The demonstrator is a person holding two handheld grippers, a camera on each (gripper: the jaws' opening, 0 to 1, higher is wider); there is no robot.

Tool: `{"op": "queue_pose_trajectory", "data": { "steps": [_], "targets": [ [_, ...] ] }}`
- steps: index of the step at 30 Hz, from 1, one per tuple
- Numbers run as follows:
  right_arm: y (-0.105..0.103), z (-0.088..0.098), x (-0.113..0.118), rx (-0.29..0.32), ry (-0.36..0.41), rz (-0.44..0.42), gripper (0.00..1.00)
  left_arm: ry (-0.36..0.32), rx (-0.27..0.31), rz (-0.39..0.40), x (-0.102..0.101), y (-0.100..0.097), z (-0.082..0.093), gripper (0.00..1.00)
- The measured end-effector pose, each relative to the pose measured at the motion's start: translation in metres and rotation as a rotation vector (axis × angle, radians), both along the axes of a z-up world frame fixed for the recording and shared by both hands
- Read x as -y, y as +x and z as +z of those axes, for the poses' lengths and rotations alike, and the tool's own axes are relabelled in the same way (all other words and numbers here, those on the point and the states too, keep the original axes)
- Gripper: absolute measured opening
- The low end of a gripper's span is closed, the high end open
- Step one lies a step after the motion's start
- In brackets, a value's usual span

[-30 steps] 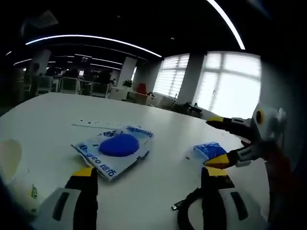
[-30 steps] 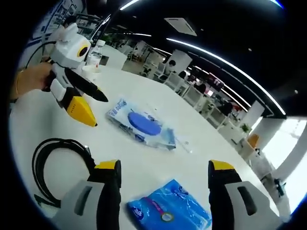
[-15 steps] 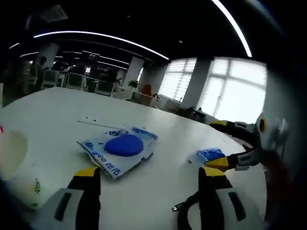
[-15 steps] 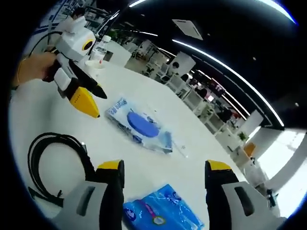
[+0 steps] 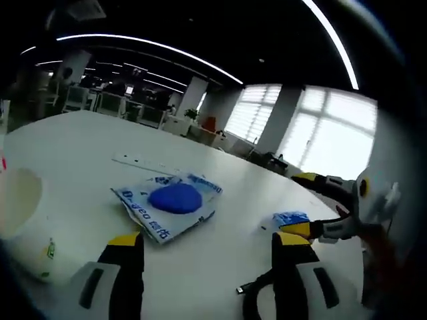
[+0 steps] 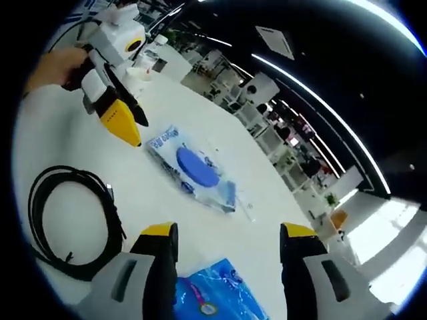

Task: Arrange the tabletop items into an orderly group along one side of the table until the central work area is clear of visible clutter.

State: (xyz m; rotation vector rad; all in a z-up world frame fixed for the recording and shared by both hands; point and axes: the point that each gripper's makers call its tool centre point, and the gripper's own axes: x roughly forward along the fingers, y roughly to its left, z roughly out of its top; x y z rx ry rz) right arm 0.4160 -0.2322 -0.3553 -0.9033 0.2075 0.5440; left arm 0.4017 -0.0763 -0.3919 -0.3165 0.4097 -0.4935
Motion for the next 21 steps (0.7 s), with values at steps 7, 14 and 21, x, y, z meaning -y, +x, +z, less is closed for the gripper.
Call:
{"op": "queue_pose_trajectory", "data": {
  "steps": [7, 14, 21],
  "targets": [
    [0.004, -0.008, -0.007, 0.011, -0.049, 0.028, 0.56, -0.013, -0.024, 0.018, -0.003, 0.001, -0.002, 0.73],
    [0.005, -0.013, -0.009, 0.014, -0.087, 0.043, 0.58, -0.012, -0.031, 0.014, -0.003, 0.003, -0.005, 0.73],
    [0.004, -0.017, -0.013, -0.031, -0.053, 0.060, 0.58, -0.028, -0.045, 0.001, 0.002, 0.000, -0.007, 0.70]
  ]
}}
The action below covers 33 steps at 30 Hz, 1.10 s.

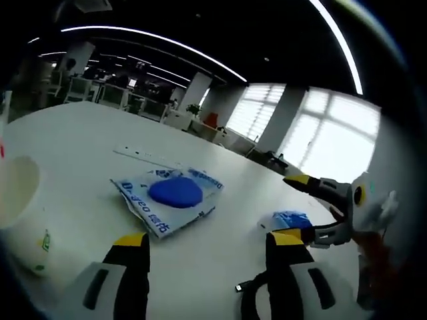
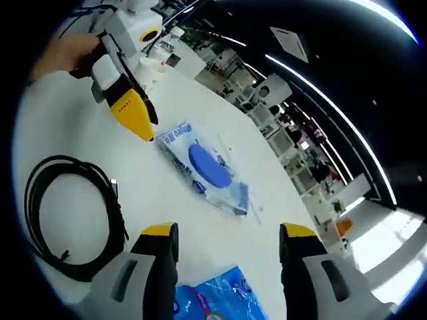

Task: Arrange the tabletop items into an orderly group along one side of the table until the central work area is clear of visible clutter.

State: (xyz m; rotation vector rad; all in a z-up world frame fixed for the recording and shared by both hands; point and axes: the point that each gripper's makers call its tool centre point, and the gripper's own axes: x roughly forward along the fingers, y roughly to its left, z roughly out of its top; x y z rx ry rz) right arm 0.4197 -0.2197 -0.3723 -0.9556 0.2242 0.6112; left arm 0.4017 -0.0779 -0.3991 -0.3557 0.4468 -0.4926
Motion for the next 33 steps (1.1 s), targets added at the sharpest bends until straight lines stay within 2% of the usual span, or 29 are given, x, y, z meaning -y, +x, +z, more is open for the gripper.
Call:
{"op": "queue_pose_trajectory", "data": {
  "steps": [15, 19, 24, 30, 33],
  "targets": [
    [0.013, 0.000, -0.008, 0.044, -0.093, 0.035, 0.49, -0.025, -0.008, -0.001, -0.002, 0.001, 0.002, 0.64],
    [0.015, -0.002, -0.011, 0.062, -0.133, 0.052, 0.47, -0.035, -0.016, 0.010, -0.004, 0.001, 0.001, 0.63],
    [0.019, -0.007, -0.015, 0.098, -0.208, 0.076, 0.42, -0.055, -0.019, 0.025, -0.007, 0.004, 0.002, 0.57],
    [0.022, -0.013, -0.016, 0.088, -0.218, 0.081, 0.44, -0.067, -0.020, 0.020, -0.006, 0.005, 0.002, 0.56],
    [0.024, -0.016, -0.017, 0.095, -0.257, 0.092, 0.44, -0.079, -0.028, 0.014, -0.003, 0.005, 0.001, 0.56]
  ]
}}
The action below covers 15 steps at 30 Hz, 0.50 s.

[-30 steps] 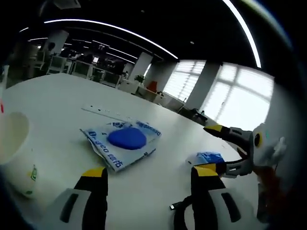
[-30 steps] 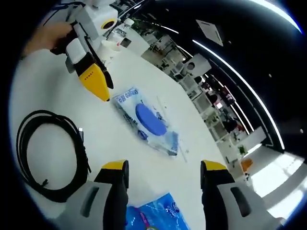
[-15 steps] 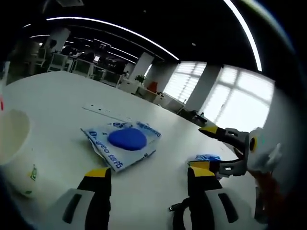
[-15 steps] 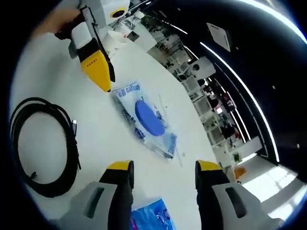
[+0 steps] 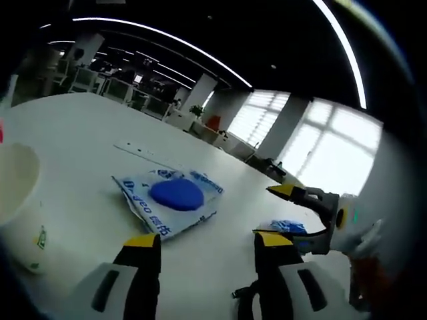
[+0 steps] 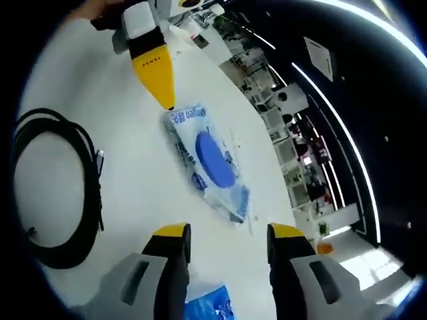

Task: Arrange the tabletop items into an orderly group along one side of the table until the central work area is clear of visible clutter.

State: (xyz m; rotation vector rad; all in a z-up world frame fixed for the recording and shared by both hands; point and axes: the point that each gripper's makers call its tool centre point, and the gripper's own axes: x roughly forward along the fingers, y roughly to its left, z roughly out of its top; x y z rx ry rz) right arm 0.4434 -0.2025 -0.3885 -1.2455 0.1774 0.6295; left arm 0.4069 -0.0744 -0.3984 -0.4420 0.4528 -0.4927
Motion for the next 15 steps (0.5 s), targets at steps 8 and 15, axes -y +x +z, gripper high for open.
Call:
{"op": "queue_pose_trajectory", "data": {
  "steps": [8, 15],
  "targets": [
    [0.007, -0.001, -0.001, 0.044, -0.046, 0.016, 0.44, 0.032, 0.005, 0.009, -0.003, 0.002, -0.002, 0.54],
    [0.013, -0.004, -0.004, 0.069, -0.073, 0.027, 0.42, 0.004, 0.002, 0.019, -0.007, 0.003, 0.000, 0.51]
  ]
}}
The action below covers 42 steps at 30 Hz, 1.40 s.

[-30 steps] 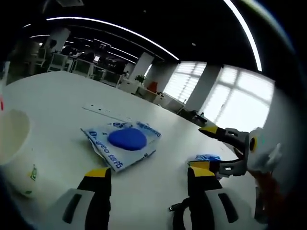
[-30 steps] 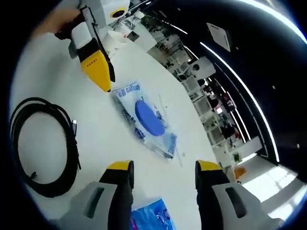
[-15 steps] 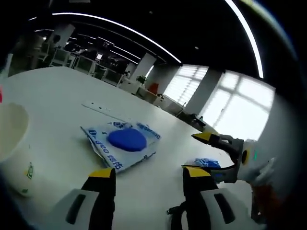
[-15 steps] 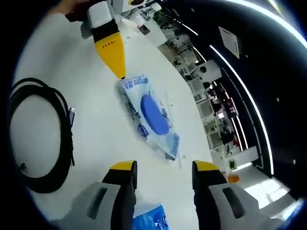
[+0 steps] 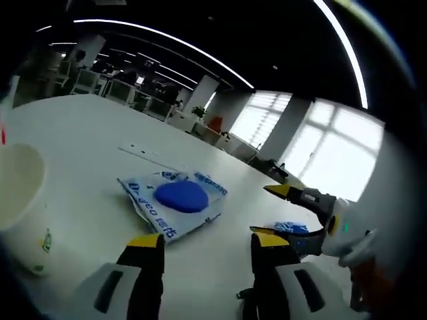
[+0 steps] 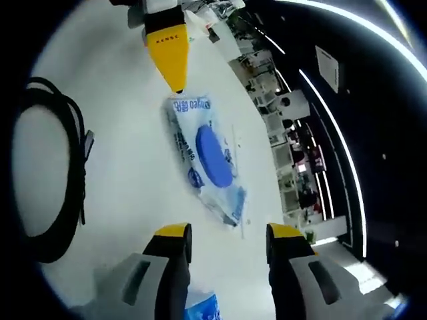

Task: Arrange the tabletop items into an orderly group along one side of the table until the central work area is clear of visible clutter.

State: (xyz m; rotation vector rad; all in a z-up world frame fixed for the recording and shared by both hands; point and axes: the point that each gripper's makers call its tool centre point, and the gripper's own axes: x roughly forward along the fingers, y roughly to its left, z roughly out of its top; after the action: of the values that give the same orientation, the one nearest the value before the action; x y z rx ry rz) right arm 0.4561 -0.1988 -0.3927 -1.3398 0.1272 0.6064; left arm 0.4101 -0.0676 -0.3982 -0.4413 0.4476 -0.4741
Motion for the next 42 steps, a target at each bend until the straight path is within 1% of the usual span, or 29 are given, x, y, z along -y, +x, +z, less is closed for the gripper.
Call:
{"op": "queue_pose_trajectory", "data": {
  "steps": [2, 3, 5, 12, 16, 17, 18, 23, 26, 29, 30, 31, 33, 35, 37, 38, 39, 42],
  "targets": [
    [0.003, -0.003, -0.002, 0.006, -0.016, 0.010, 0.42, -0.025, -0.011, 0.006, -0.001, 0.001, 0.000, 0.51],
    [0.005, -0.005, -0.002, 0.016, -0.040, 0.008, 0.42, -0.027, -0.014, 0.007, -0.001, 0.001, -0.001, 0.50],
    [0.008, -0.006, -0.003, 0.030, -0.062, 0.014, 0.41, -0.037, -0.019, 0.014, -0.002, 0.002, -0.001, 0.50],
    [0.016, -0.008, -0.005, 0.024, -0.052, 0.011, 0.41, -0.037, -0.023, 0.011, -0.003, 0.003, -0.002, 0.47],
    [0.018, -0.009, -0.004, 0.022, -0.042, 0.011, 0.41, -0.025, -0.024, 0.008, -0.003, 0.003, -0.005, 0.44],
    [0.020, -0.009, -0.003, 0.028, -0.048, 0.011, 0.40, -0.022, -0.024, 0.005, -0.003, 0.003, -0.005, 0.44],
    [0.022, -0.010, -0.003, 0.029, -0.057, 0.013, 0.40, -0.034, -0.024, 0.005, -0.002, 0.003, -0.004, 0.44],
    [0.024, -0.010, -0.003, 0.029, -0.062, 0.012, 0.40, -0.048, -0.018, 0.006, -0.001, 0.002, -0.003, 0.44],
    [0.032, -0.012, -0.003, 0.038, -0.084, 0.015, 0.39, -0.043, -0.020, 0.021, -0.005, 0.004, -0.003, 0.43],
    [0.032, -0.012, -0.003, 0.040, -0.088, 0.016, 0.39, -0.044, -0.021, 0.024, -0.006, 0.005, -0.003, 0.41],
    [0.034, -0.012, -0.002, 0.055, -0.109, 0.021, 0.38, -0.046, -0.021, 0.028, -0.006, 0.005, -0.003, 0.41],
    [0.037, -0.014, -0.004, 0.080, -0.165, 0.041, 0.38, -0.043, -0.016, 0.047, -0.009, 0.006, -0.004, 0.40],
    [0.038, -0.017, -0.004, 0.081, -0.185, 0.046, 0.37, -0.036, -0.014, 0.054, -0.011, 0.006, -0.004, 0.40],
    [0.041, -0.018, -0.005, 0.106, -0.241, 0.058, 0.37, -0.029, -0.009, 0.062, -0.012, 0.008, -0.004, 0.40],
    [0.042, -0.022, -0.008, 0.103, -0.253, 0.068, 0.36, -0.029, -0.001, 0.067, -0.013, 0.009, -0.003, 0.40],
    [0.044, -0.023, -0.010, 0.115, -0.289, 0.083, 0.36, -0.028, -0.003, 0.070, -0.013, 0.010, -0.003, 0.40],
    [0.044, -0.023, -0.009, 0.114, -0.295, 0.083, 0.35, -0.030, -0.005, 0.071, -0.013, 0.010, -0.003, 0.40],
    [0.047, -0.023, -0.011, 0.119, -0.283, 0.078, 0.34, -0.038, -0.013, 0.070, -0.013, 0.011, -0.004, 0.40]
  ]
}}
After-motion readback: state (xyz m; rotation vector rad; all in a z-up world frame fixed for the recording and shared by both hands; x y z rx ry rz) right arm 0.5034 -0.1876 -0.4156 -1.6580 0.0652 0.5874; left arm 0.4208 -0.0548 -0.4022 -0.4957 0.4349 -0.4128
